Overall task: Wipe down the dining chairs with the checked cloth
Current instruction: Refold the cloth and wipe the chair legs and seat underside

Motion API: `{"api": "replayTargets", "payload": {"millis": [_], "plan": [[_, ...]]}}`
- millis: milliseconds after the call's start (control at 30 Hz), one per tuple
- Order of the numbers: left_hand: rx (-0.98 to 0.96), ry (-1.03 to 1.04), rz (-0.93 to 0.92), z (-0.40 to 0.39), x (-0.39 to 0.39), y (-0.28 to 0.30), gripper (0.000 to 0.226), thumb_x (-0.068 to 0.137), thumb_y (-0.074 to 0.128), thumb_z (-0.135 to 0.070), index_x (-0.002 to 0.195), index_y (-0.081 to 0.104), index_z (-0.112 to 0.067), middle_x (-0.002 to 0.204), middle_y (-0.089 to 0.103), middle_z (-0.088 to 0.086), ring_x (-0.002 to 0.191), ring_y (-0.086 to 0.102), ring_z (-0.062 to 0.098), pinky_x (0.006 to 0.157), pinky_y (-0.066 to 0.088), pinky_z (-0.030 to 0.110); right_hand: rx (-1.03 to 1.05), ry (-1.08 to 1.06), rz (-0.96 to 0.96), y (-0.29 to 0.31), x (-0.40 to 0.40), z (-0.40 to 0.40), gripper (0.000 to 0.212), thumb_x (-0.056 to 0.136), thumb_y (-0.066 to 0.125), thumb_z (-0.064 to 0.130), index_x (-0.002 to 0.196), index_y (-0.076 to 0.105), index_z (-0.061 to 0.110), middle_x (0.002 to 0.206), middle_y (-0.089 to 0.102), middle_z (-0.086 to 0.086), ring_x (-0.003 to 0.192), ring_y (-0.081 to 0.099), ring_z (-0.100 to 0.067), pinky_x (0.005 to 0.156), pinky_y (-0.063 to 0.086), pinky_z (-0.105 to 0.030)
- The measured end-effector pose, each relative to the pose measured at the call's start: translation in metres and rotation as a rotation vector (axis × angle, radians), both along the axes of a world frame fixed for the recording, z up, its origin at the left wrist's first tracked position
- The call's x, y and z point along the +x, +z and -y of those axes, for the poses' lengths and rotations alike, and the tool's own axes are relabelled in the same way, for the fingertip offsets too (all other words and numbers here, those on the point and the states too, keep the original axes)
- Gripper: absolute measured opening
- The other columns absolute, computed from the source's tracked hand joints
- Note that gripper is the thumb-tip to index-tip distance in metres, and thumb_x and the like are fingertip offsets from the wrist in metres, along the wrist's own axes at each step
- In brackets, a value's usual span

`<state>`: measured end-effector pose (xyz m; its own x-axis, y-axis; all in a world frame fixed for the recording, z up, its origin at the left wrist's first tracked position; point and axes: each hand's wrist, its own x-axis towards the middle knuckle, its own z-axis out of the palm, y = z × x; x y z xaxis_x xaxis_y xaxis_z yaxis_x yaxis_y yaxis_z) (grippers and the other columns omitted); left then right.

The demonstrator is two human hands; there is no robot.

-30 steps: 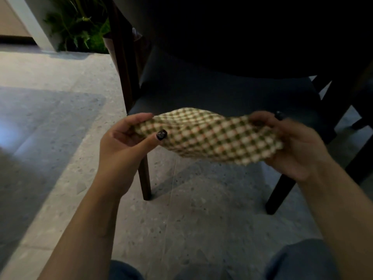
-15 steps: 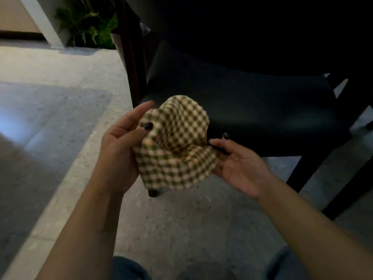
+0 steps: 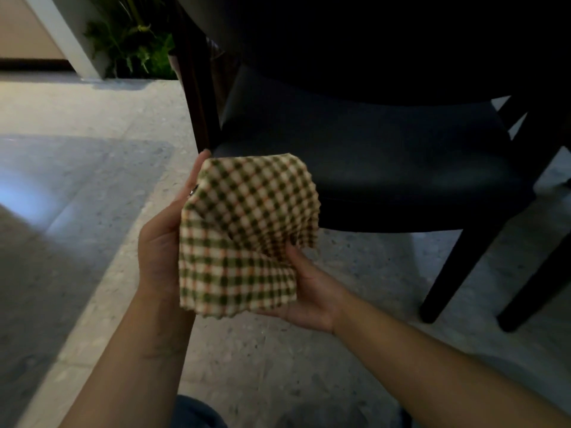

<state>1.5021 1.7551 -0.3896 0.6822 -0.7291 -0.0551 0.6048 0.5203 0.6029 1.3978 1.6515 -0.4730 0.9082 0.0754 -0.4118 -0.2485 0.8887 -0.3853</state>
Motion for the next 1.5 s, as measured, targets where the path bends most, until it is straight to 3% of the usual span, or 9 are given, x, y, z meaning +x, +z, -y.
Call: {"api": "replayTargets", "payload": {"millis": [133,467,600,733,900,1033,1200,1333,1500], "plan": [[0.212,0.064,0.131,-0.011,0.014,-0.001,0.041,0.076,0.048,-0.012,0.1,0.078,-0.026,0.105,0.074,0.0,0.096,0.07,0.017,0.071,0.059,0.03,-0.172,-0.16,-0.059,0.018,-0.003,0.015,0.039,0.076,0.061,0.003,0.114,0.059,0.012,0.114,0.069,-0.013,0.095,0.068,-0.024,0.086,0.054,-0.044],[0.752,0.148,0.803,-0.022,0.032,-0.016,0.051,0.084,0.062,0.008,0.126,0.061,-0.023,0.121,0.065,-0.003,0.104,0.066,0.008,0.085,0.056,0.023,-1.15,-0.654,-0.34,0.082,-0.037,0.071,0.026,0.092,0.06,0.016,0.114,0.053,0.028,0.103,0.065,0.002,0.09,0.065,-0.01,0.072,0.055,-0.028],[0.925,0.131,1.062,-0.016,0.03,-0.024,0.045,0.083,0.069,0.001,0.116,0.065,-0.028,0.108,0.067,-0.008,0.097,0.065,0.001,0.078,0.053,0.01,-1.268,-0.501,-0.305,0.085,-0.044,0.083,0.022,0.095,0.052,0.011,0.094,0.069,0.026,0.102,0.069,0.007,0.101,0.063,-0.013,0.084,0.053,-0.032],[1.002,0.25,1.25,-0.016,0.038,-0.031,0.032,0.085,0.068,-0.003,0.1,0.067,-0.031,0.098,0.064,-0.002,0.09,0.06,0.008,0.072,0.048,0.013,-1.505,-0.224,-0.296,0.086,-0.057,0.089,0.028,0.072,0.08,0.018,0.097,0.07,0.026,0.101,0.07,0.008,0.095,0.067,-0.01,0.083,0.056,-0.031],[0.917,0.328,1.08,-0.008,0.032,-0.028,0.018,0.086,0.068,-0.009,0.083,0.063,-0.027,0.112,0.052,0.002,0.104,0.052,0.013,0.085,0.048,0.024,-2.016,-0.371,-0.401,0.091,-0.057,0.083,0.014,0.077,0.074,0.025,0.074,0.064,0.034,0.096,0.049,0.01,0.088,0.05,-0.003,0.073,0.038,-0.012],[0.654,0.155,0.624,-0.004,0.024,-0.016,0.014,0.093,0.056,-0.009,0.086,0.066,-0.017,0.085,0.07,-0.006,0.083,0.065,0.007,0.075,0.049,0.029,-1.913,-0.482,-0.465,0.094,-0.054,0.078,0.023,0.078,0.065,0.024,0.065,0.057,0.007,0.072,0.054,0.002,0.067,0.05,-0.007,0.061,0.041,-0.022],[0.842,0.053,0.614,0.007,0.008,-0.023,0.011,0.097,0.053,-0.03,0.097,0.063,-0.025,0.094,0.07,-0.008,0.09,0.066,0.011,0.076,0.048,0.032,-1.873,-0.403,-0.539,0.093,-0.044,0.054,0.033,0.081,0.058,0.027,0.07,0.054,-0.004,0.059,0.049,-0.006,0.056,0.045,-0.013,0.053,0.037,-0.027],[0.846,-0.053,0.643,0.014,-0.003,-0.027,0.015,0.099,0.048,-0.032,0.102,0.062,-0.027,0.094,0.07,-0.008,0.093,0.066,0.014,0.081,0.05,0.035,-1.545,-0.451,-0.311,0.097,-0.028,0.025,0.025,0.082,0.062,0.023,0.063,0.056,0.006,0.055,0.05,0.004,0.058,0.048,-0.007,0.057,0.04,-0.025],[0.631,-0.224,0.434,0.014,-0.014,-0.016,0.043,0.102,0.035,-0.044,0.099,0.071,-0.02,0.101,0.074,0.005,0.098,0.07,0.024,0.08,0.058,0.035,-1.3,-0.207,-0.089,0.08,-0.012,0.002,0.028,0.094,0.049,0.013,0.086,0.07,0.029,0.087,0.072,0.005,0.083,0.067,-0.008,0.073,0.049,-0.023]]}}
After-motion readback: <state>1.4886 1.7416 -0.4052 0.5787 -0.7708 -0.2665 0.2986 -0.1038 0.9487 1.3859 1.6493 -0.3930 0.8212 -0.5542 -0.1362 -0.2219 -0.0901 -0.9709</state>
